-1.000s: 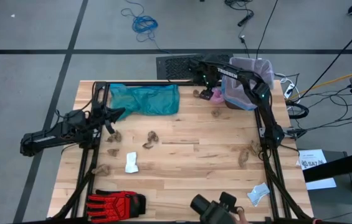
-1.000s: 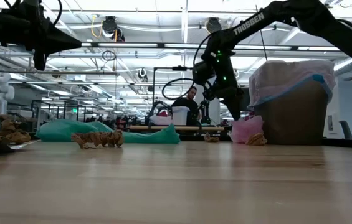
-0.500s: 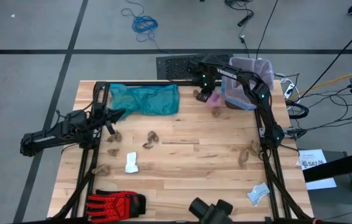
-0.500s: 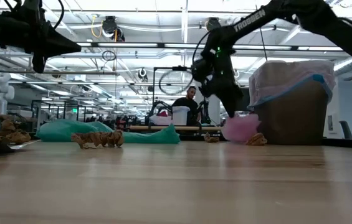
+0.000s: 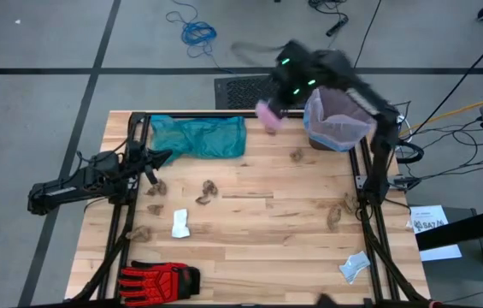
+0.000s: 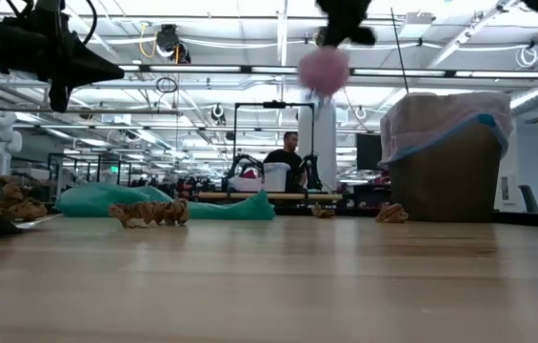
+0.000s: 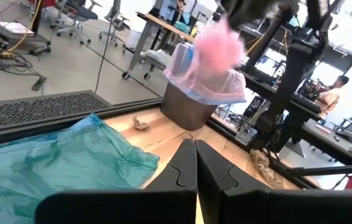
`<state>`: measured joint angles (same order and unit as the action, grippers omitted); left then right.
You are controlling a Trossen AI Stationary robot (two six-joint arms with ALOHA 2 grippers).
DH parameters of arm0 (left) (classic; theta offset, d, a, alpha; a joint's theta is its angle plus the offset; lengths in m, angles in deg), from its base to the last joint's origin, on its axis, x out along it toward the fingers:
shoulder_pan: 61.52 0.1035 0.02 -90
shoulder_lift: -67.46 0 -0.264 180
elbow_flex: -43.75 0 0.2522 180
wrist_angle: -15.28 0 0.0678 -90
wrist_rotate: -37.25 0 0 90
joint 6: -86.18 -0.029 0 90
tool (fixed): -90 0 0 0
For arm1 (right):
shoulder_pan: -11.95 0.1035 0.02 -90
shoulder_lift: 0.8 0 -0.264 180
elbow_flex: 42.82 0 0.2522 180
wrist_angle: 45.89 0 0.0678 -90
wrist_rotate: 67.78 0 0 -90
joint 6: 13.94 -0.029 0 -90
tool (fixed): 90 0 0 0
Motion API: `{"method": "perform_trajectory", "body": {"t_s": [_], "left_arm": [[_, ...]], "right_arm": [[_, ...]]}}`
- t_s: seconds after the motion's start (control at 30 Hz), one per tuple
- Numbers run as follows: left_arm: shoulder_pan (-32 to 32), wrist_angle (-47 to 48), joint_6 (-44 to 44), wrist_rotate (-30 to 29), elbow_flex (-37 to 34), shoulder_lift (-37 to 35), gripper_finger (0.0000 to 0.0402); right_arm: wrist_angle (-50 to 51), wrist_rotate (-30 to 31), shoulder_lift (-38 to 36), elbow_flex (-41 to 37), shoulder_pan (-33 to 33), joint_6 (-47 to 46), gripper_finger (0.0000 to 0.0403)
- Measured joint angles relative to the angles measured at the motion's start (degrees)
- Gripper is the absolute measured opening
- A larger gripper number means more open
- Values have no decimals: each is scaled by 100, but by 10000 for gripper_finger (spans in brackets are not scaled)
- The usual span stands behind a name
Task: Place trash/remove bag and relplace
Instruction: Put the pink trash bag into the black trash bin
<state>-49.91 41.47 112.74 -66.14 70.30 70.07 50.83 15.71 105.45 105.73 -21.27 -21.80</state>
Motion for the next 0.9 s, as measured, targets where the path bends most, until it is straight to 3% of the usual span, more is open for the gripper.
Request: {"method": "perform_trajectory", "body": {"t_s": [0.1, 0.23, 0.57, 0.9], "left_arm": [[0, 4, 5, 0, 0, -2, 0], [0, 11, 16, 0, 0, 0, 0], [0, -40, 123, 39, 2, 0, 0], [0, 29, 143, 103, 0, 0, 0]], "right_arm": [[-6, 879, -615, -172, -117, -180, 0], [772, 2167, -997, -209, -422, -480, 0], [696, 2291, -1227, -518, -1117, -667, 0], [702, 2260, -1231, -1857, -1599, -396, 0]]}}
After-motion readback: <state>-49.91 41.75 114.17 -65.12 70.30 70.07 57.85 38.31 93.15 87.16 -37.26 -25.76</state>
